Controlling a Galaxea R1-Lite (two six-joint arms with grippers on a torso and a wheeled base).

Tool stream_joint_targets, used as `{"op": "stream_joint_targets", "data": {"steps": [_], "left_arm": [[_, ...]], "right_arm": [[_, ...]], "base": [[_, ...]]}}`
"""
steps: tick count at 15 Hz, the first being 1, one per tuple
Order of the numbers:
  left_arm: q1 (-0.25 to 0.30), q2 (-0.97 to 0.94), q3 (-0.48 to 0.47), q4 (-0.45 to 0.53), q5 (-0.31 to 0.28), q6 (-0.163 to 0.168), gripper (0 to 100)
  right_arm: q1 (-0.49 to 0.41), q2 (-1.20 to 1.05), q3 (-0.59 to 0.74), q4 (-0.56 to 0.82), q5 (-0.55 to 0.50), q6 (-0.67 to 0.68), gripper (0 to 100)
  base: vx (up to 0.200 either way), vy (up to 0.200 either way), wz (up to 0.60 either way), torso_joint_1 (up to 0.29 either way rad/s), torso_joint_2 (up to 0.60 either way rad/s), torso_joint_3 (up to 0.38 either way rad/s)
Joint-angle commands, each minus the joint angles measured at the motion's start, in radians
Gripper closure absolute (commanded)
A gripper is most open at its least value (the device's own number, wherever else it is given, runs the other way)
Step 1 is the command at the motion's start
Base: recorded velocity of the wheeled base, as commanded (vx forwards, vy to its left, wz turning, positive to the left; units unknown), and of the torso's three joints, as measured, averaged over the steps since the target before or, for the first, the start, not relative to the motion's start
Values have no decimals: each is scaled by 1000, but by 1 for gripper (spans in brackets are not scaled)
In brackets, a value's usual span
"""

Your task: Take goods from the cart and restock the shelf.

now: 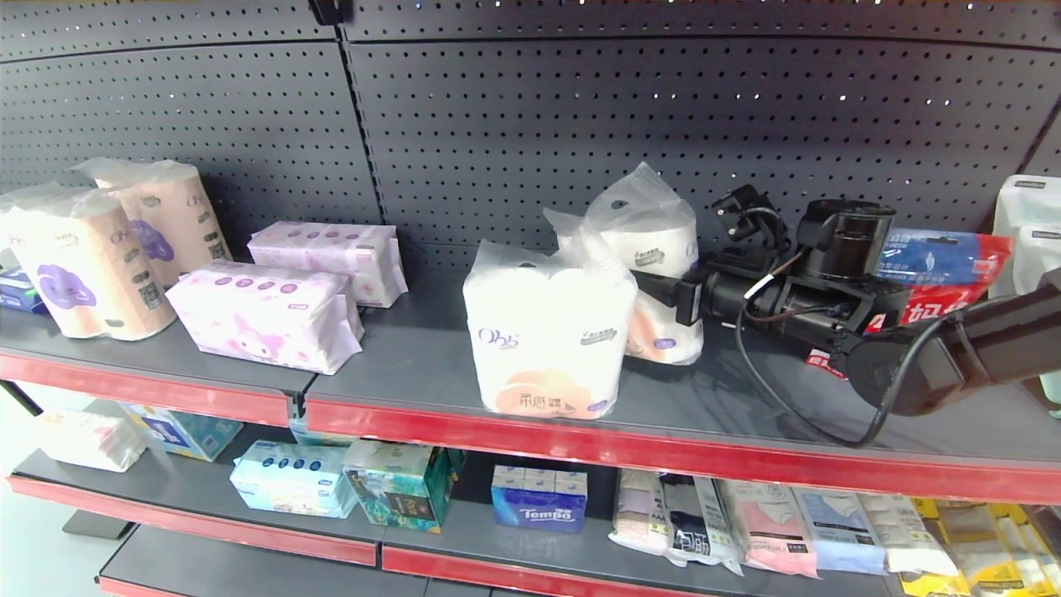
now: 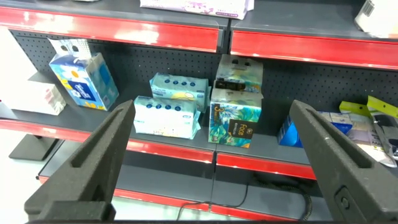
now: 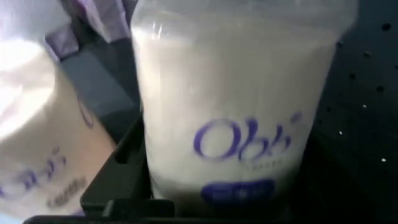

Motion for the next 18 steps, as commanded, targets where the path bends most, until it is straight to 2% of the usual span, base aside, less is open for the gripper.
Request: {"op": "stream_joint_targets", "data": {"steps": [1,7,15,18], "left_arm": [[1,0,0,0,0,0,0],[1,2,0,0,0,0,0],[1,0,0,0,0,0,0],[1,2,0,0,0,0,0]], "right_arm": [[-21,-1,20,5,9,-25,100],[-28,6,32,7,10,-67,100],[-1,59,-34,7,150,-57,100],[-1,97,-96,7,155,-59,100]], "base": [[0,0,0,0,0,0],[0,0,0,0,0,0],[0,0,0,0,0,0],[0,0,0,0,0,0]]}}
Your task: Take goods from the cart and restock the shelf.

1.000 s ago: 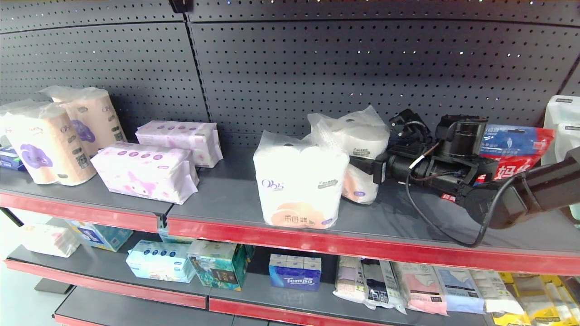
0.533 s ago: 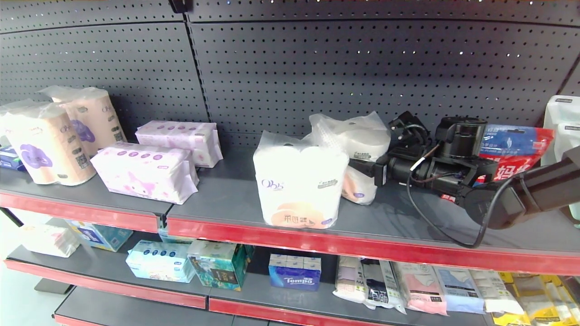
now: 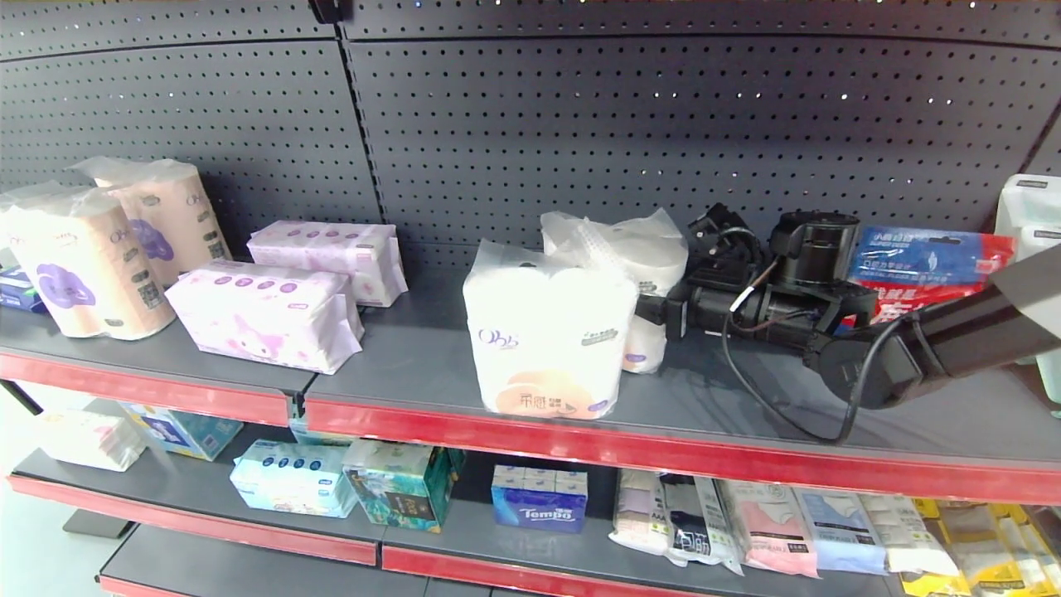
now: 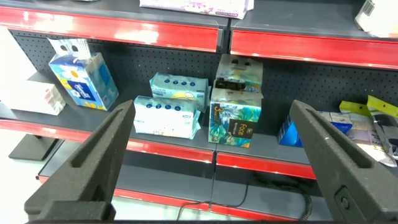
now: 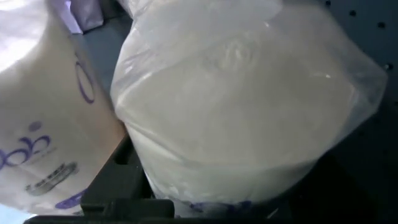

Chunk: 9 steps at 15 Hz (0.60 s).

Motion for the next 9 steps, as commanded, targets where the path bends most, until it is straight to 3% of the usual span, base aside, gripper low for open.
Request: {"op": "stream_joint_targets", "data": {"steps": [1,9], "left_arm": [[0,2,0,0,0,0,0],[0,0,0,0,0,0,0]], "right_arm": [[1,41,-54,-3,0,-3,100],[5,116,-157,0,12,0,100]], "base": [[0,0,0,0,0,0],[0,0,0,0,0,0]]}}
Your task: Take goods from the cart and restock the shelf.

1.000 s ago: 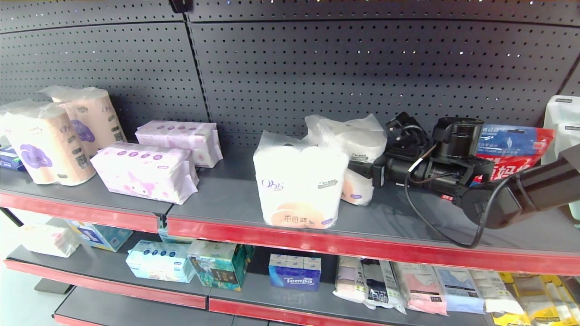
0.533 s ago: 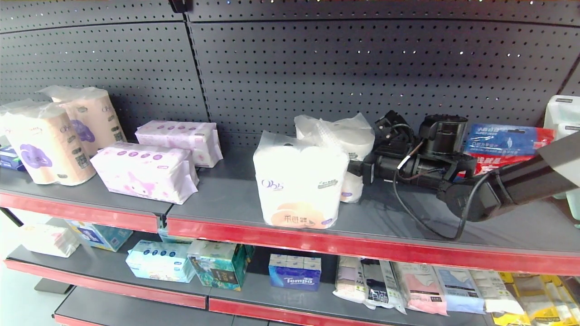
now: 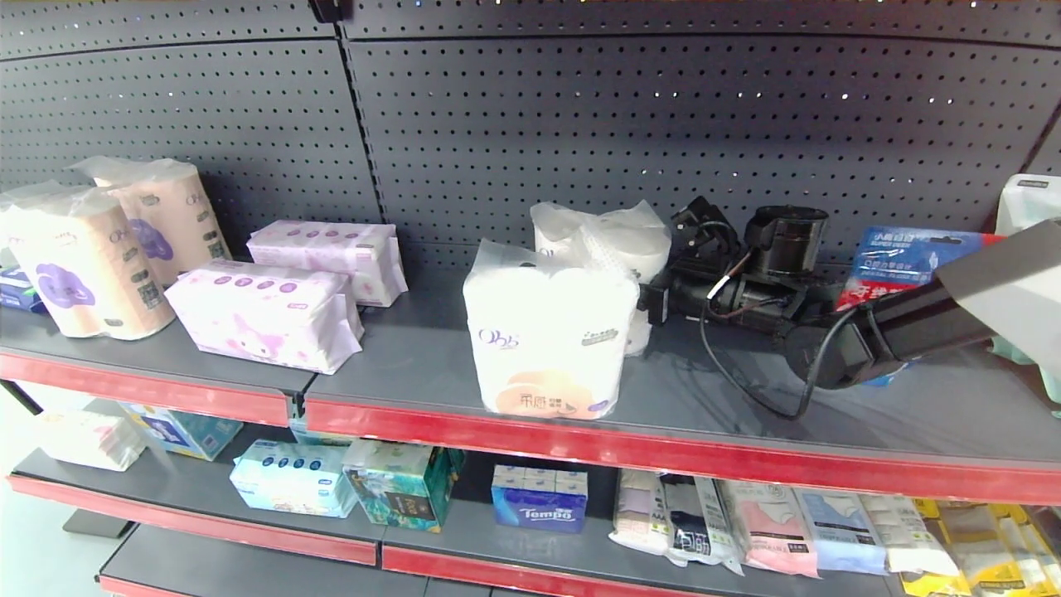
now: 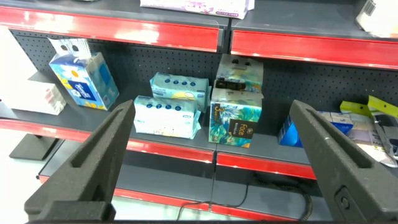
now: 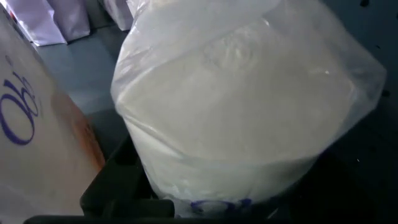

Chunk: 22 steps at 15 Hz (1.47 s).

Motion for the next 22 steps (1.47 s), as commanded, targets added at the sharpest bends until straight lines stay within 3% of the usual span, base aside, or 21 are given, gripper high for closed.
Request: {"op": "stream_joint_targets", "data": {"steps": [1,5,15,18,22], "left_arm": [[1,2,0,0,0,0,0],[1,2,0,0,0,0,0],[1,0,0,0,0,0,0],[1,0,0,0,0,0,0],[1,2,0,0,0,0,0]], "right_arm": [[6,24,-21,1,18,1,100],[6,36,-35,1,73,-3,100],[-2,16,-24,1,78,-5,100],[-14,16,-30,1,153,-8,100],[-9,26,-32,1,141,-8,100]], "base": [[0,0,0,0,0,0],[0,0,0,0,0,0],[0,0,0,0,0,0],[0,0,0,0,0,0],[0,0,0,0,0,0]]}}
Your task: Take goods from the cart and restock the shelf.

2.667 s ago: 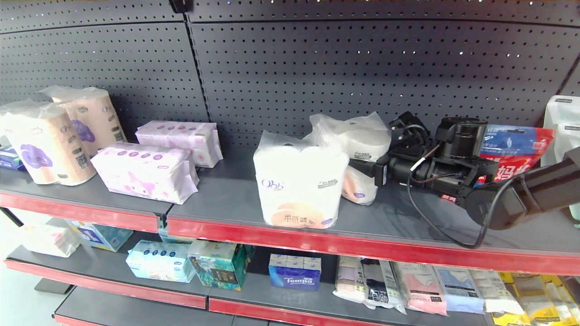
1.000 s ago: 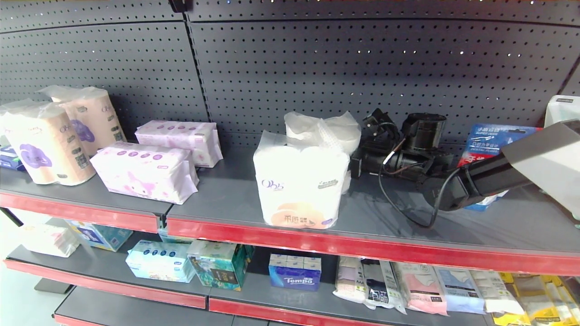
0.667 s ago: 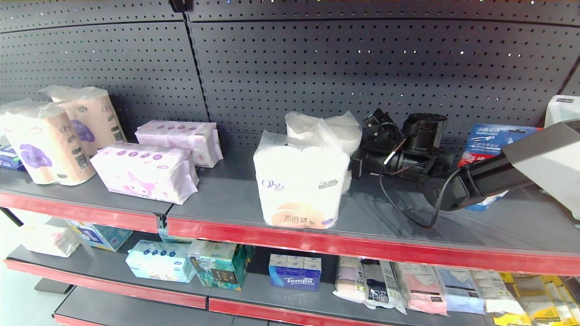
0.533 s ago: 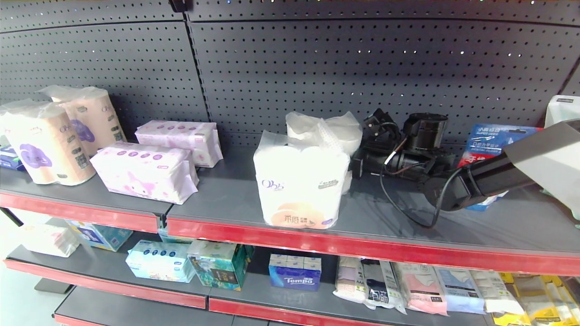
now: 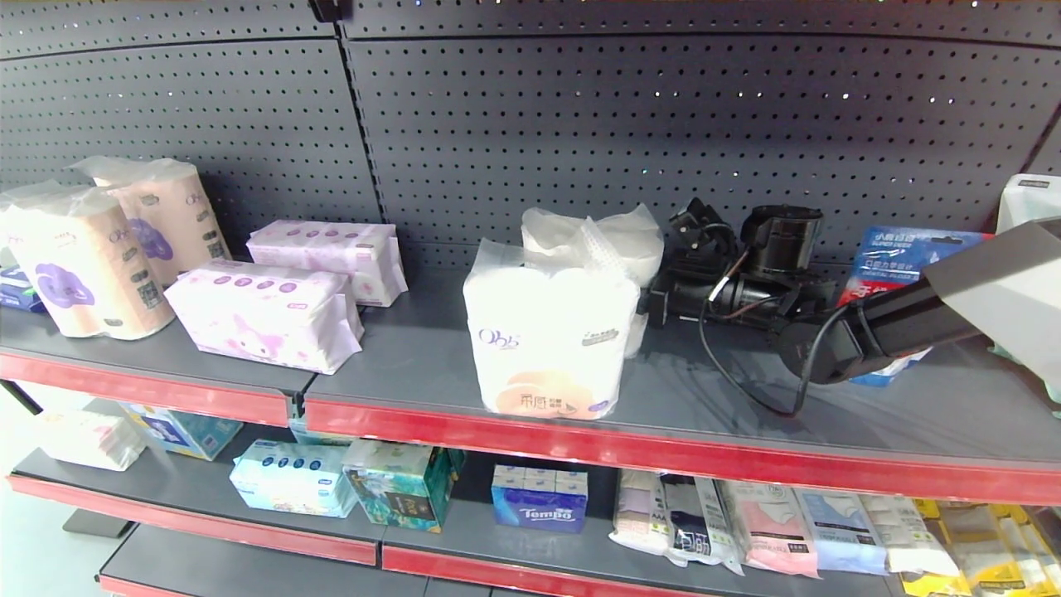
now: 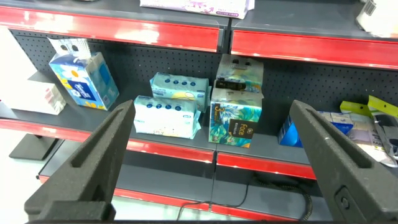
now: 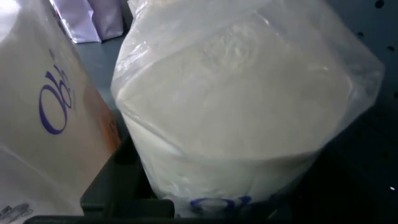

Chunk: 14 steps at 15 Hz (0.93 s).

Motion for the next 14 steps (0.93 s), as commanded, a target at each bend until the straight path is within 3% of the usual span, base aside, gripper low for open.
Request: {"op": "stream_joint_targets", "data": {"steps": [1,6,7,14], "left_arm": [[1,0,0,0,0,0,0],[1,2,0,0,0,0,0],[1,2,0,0,0,0,0],[1,2,0,0,0,0,0]], "right_arm": [[3,1,1,-2,-1,0,100],[2,-2,7,23,-17,-9,100],[2,0,12,26,-18,-34,0],[0,-65,35,41,-26,-26,0]], "base": [[0,0,0,0,0,0],[0,0,0,0,0,0],[0,0,0,0,0,0],[0,0,0,0,0,0]]}}
